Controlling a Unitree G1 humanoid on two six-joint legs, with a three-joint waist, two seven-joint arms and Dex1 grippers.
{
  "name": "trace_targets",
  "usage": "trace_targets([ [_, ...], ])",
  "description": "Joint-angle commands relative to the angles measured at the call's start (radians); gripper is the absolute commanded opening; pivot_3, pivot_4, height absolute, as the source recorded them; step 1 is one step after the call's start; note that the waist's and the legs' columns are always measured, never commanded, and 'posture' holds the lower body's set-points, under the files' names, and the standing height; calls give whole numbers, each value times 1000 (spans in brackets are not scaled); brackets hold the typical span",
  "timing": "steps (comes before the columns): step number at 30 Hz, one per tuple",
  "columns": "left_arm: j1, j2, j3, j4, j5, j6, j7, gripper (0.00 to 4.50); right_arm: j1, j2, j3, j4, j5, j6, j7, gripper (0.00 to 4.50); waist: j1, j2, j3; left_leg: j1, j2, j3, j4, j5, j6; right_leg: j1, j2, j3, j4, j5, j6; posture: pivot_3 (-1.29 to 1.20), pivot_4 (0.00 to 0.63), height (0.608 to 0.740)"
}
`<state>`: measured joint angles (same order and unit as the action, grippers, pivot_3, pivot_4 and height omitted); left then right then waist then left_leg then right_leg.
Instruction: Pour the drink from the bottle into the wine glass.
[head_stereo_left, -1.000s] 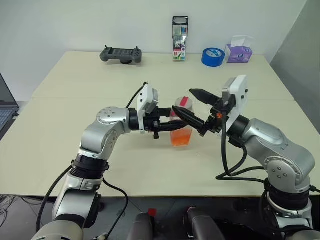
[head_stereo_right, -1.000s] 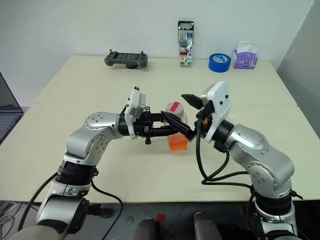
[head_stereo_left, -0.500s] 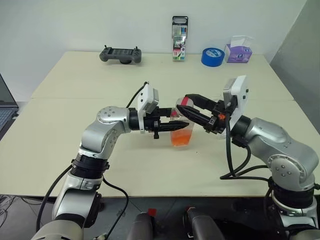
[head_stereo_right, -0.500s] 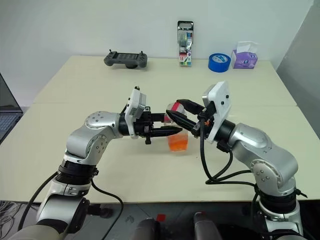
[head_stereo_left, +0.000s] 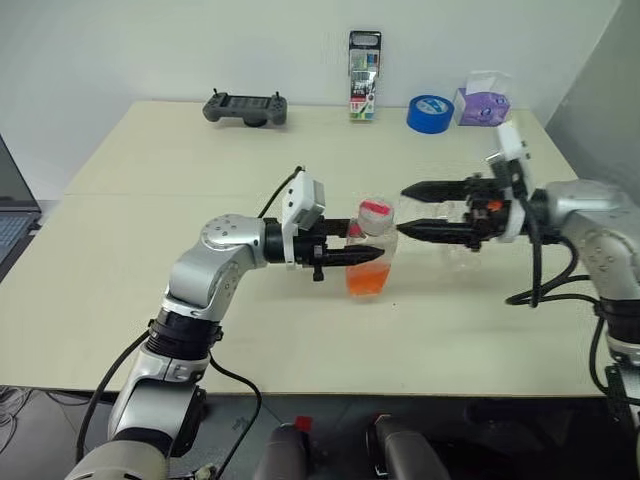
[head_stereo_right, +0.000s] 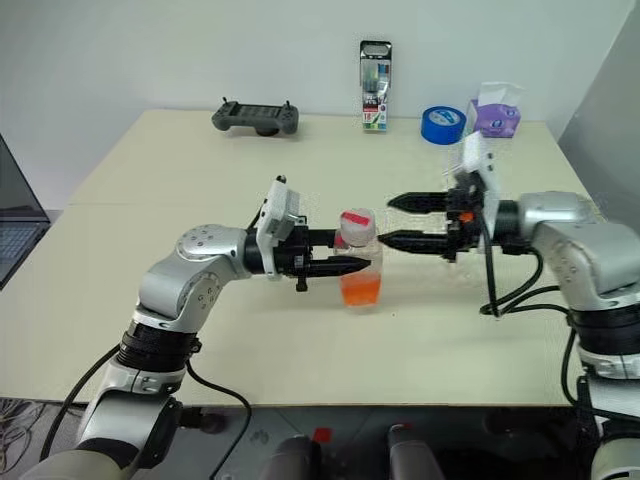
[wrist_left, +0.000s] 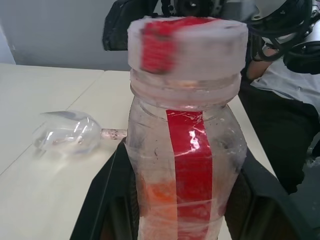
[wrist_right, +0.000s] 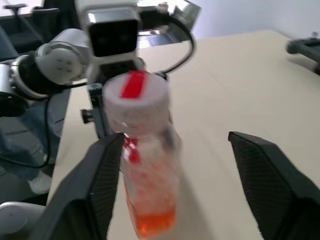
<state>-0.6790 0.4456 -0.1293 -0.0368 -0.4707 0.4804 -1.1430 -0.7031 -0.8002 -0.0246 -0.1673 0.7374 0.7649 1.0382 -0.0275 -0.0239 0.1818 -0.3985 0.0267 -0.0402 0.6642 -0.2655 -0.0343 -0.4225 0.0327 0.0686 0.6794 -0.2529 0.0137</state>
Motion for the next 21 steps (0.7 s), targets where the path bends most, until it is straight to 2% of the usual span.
trace_targets([
  [1,5,5,26,-56,-27,-3,10,1772,100,-1,-116,-194,108,92,-107,4480,0,0,0,-1,0,0,0,0,0,0,0,0,0,0,0,0,150,740],
  [3,9,7,30,-58,-27,-3,10,1772,160,15,-139,-287,142,114,-164,4480,0,0,0,-1,0,0,0,0,0,0,0,0,0,0,0,0,150,740],
  [6,3,6,29,-47,-24,-6,8,1772,200,107,-137,-411,183,131,-324,4480,-6,0,0,0,0,0,1,0,0,0,0,1,1,-3,5,0,150,740],
  [11,-21,-4,20,-18,-14,-16,2,1772,187,273,-57,-473,71,87,-555,4480,-6,0,0,2,0,1,1,0,0,1,3,1,1,-3,5,0,150,740],
  [15,-34,-9,17,-10,-13,-15,-5,1772,171,336,-14,-467,1,56,-633,4480,-5,0,0,1,0,1,1,0,0,0,2,1,0,-3,5,0,150,740],
  [21,-39,-11,16,-6,-9,-16,-10,1772,172,358,0,-458,-35,41,-659,4480,-5,0,0,1,0,1,1,0,0,0,1,1,0,-3,5,0,150,740],
])
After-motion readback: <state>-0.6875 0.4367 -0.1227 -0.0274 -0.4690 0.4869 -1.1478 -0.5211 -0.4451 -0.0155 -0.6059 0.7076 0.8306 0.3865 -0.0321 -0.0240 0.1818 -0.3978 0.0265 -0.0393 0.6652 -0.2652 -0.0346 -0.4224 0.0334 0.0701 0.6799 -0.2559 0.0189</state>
